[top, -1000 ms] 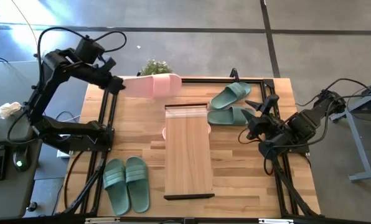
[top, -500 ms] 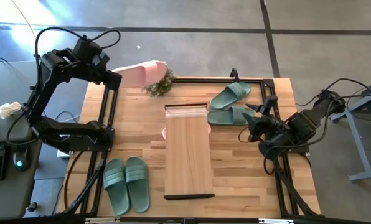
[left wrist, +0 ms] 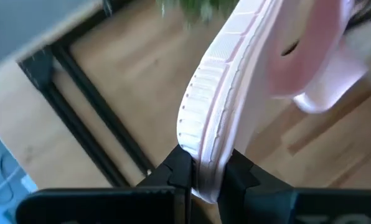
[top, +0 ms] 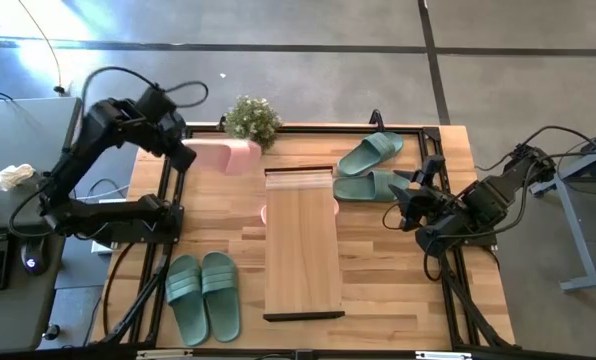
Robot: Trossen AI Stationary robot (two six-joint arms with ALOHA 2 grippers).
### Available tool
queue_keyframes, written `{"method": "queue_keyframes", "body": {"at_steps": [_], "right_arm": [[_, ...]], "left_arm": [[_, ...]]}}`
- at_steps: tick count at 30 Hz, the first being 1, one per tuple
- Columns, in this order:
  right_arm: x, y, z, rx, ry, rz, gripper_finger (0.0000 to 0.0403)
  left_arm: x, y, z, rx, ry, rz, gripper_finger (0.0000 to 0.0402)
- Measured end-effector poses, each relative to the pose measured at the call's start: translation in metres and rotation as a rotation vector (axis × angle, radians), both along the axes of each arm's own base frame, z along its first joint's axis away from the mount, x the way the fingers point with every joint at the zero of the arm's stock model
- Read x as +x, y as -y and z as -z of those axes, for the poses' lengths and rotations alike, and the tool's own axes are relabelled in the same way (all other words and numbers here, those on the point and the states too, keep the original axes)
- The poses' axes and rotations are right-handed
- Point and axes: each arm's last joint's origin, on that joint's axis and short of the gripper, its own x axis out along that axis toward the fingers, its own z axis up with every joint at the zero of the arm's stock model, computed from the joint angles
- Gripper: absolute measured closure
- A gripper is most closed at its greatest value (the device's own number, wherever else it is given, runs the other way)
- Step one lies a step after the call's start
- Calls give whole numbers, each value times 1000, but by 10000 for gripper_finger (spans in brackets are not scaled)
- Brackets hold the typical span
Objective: Pick and place slides into the shelf
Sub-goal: Put the pink slide under the shelf aligned with the other pink slide
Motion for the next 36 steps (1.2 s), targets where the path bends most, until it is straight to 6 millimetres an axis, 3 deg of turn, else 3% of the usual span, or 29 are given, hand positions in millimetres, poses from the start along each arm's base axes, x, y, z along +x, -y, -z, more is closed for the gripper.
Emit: {"method": "queue_keyframes", "body": {"at_steps": [6,21,32,36], "right_arm": [[0,0,0,-1,-1,-1,236],[1,0,3,111,-76,-25,236],[4,7,7,252,-145,7,236],[5,9,7,280,-149,23,236]], "left_arm": [[-1,8,35,-152,21,54,373],[0,20,82,-434,157,157,373],[8,38,124,-666,142,282,373],[10,45,137,-748,95,245,373]]}}
